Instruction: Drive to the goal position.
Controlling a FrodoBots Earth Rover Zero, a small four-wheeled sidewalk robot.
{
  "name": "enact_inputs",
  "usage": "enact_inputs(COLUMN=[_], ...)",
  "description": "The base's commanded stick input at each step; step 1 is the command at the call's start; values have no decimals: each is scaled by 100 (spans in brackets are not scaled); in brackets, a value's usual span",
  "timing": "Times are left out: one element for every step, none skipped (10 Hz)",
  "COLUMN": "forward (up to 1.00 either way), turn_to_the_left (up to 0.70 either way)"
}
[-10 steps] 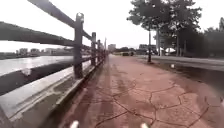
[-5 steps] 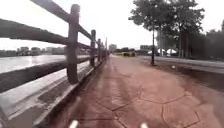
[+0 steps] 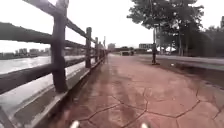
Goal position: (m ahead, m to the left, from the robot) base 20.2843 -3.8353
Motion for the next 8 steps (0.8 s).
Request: enact_inputs(forward=[70,70,70,70,70,70,70,70], turn_to_the_left=[0,0,0,0,0,0,0,0])
